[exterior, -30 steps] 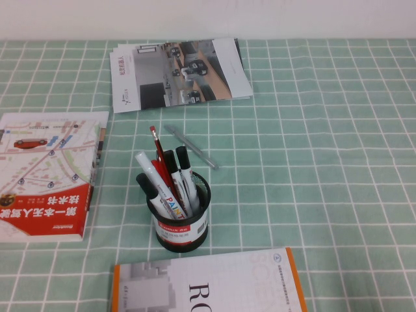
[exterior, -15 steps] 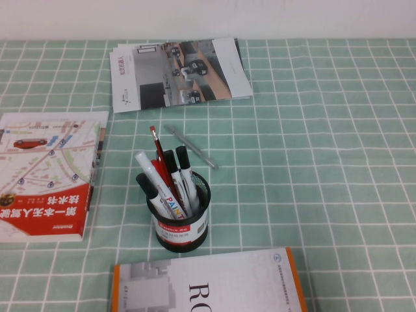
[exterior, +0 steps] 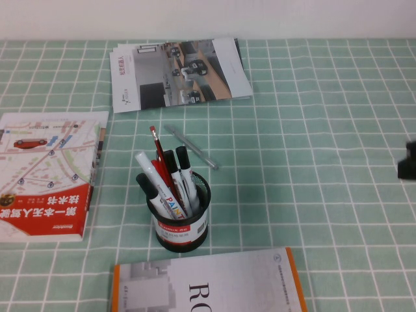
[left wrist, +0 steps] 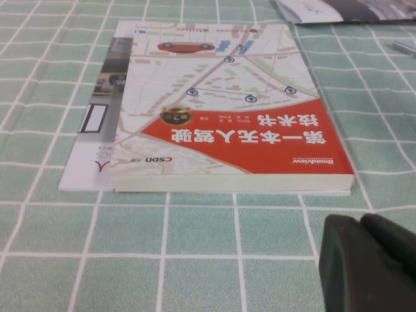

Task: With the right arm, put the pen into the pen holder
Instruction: Pick up the pen on the table

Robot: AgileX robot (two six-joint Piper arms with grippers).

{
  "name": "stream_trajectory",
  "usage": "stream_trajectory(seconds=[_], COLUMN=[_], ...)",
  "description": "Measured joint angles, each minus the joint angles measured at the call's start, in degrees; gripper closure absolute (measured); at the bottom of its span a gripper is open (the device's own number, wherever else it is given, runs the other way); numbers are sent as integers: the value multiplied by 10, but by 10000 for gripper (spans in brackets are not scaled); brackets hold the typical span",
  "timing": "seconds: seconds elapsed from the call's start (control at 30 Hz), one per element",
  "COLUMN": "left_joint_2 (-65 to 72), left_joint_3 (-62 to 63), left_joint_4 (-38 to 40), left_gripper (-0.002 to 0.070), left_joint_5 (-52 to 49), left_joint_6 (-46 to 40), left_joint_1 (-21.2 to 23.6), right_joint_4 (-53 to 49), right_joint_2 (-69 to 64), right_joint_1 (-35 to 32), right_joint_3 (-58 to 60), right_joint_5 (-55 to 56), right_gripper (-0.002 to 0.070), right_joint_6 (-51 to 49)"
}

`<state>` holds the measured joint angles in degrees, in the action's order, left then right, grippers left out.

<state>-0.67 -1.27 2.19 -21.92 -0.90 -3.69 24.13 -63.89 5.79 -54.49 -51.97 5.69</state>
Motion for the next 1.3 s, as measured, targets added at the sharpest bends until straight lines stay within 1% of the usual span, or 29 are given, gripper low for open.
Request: stream_trajectory(seconds=[0.23,0.37,0.57,0.83,1.0,1.07,1.13,1.17,1.27,1.3], left_joint_2=[0,0,0,0,0,0,0,0,0,0], left_joint_3=[0,0,0,0,0,0,0,0,0,0], left_joint_4=[0,0,0,0,0,0,0,0,0,0], left_gripper=[679,679,679,679,679,679,679,679,679,679], left_joint_5=[0,0,0,0,0,0,0,0,0,0], left_joint_6=[0,0,0,0,0,0,0,0,0,0], left_joint_1=[0,0,0,0,0,0,0,0,0,0], right_joint_4=[-20,-39,-65,-107,-119,-108,-96,-91,-87,-87], right_joint_2=[-134,-200,-304,-462,-549,-583,-612,-628,-673,-684], right_joint_1=[0,17,79,170,212,221,226,227,233,235], right_joint_3=[-133,-201,-307,-484,-590,-630,-664,-682,-729,-741], right_joint_5=[-54,-76,-101,-152,-168,-175,-180,-180,-176,-173], right_gripper=[695,695,695,695,689,665,617,578,428,391], right_joint_6=[0,0,-11,-14,-3,13,22,24,28,29])
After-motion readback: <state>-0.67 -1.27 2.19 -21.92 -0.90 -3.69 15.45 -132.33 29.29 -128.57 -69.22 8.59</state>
